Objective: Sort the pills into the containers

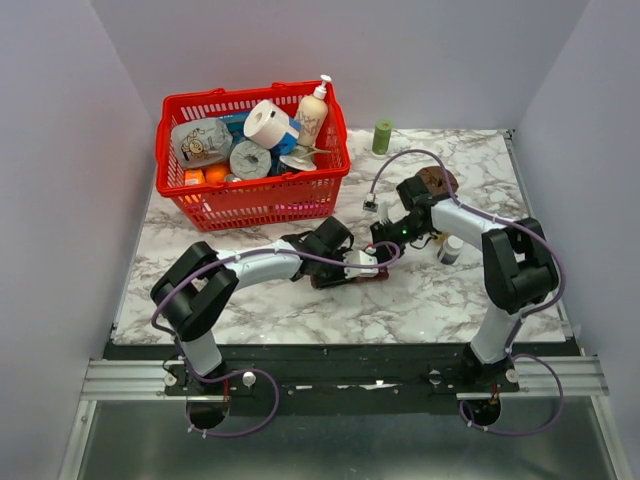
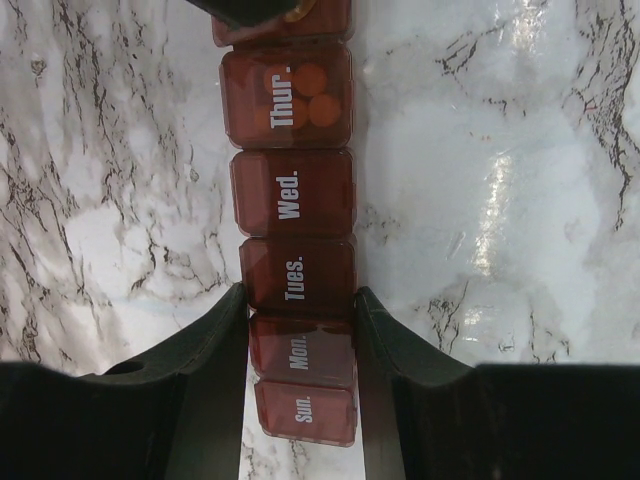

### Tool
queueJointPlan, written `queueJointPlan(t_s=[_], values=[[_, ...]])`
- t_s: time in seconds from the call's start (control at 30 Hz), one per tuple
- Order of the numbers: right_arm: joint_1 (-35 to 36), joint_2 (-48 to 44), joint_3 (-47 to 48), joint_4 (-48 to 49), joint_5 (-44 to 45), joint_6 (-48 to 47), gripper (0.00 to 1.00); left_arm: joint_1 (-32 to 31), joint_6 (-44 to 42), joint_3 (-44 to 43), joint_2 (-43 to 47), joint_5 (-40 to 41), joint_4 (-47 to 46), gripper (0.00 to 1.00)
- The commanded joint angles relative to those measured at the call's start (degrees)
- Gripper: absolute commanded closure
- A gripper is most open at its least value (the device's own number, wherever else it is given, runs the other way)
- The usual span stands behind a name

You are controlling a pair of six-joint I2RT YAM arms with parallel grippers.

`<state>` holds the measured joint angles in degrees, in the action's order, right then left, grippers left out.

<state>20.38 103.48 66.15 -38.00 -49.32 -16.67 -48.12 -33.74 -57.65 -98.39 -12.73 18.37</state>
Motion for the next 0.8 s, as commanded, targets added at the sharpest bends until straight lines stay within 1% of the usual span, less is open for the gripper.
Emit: queueJointPlan(t_s=[0.0,0.17,0.4,0.5,0.6,0.7,0.77], values=[[0.89,-0.04,-0.94,-1.29,2.19,-0.65,0.87,0.22,2.36,-0.8,-2.24,-0.28,3.25,0.82],[1.33,1.98,-1.46,0.47,8.53,2.33,0.92,0.31,3.41,-1.5,-3.21,-0.01,4.04,0.82],[1.42,3.48,-1.9,2.23,15.65,4.01,0.93,0.31,4.2,-2.47,-4.09,-0.01,4.57,0.82],[1.5,5.94,-0.85,2.32,22.58,5.15,0.93,0.31,4.99,-2.82,-4.0,0.08,4.83,0.82],[1.94,6.56,-0.76,2.58,25.75,5.33,0.93,0.31,5.7,-3.17,-4.09,0.25,5.09,0.82],[2.21,6.29,-1.02,3.37,27.0,5.24,0.93,0.31,5.96,-3.7,-4.53,0.25,5.36,0.82],[2.12,5.42,-0.59,3.28,25.51,5.24,0.93,0.31,6.05,-3.79,-4.71,0.34,5.36,0.82]])
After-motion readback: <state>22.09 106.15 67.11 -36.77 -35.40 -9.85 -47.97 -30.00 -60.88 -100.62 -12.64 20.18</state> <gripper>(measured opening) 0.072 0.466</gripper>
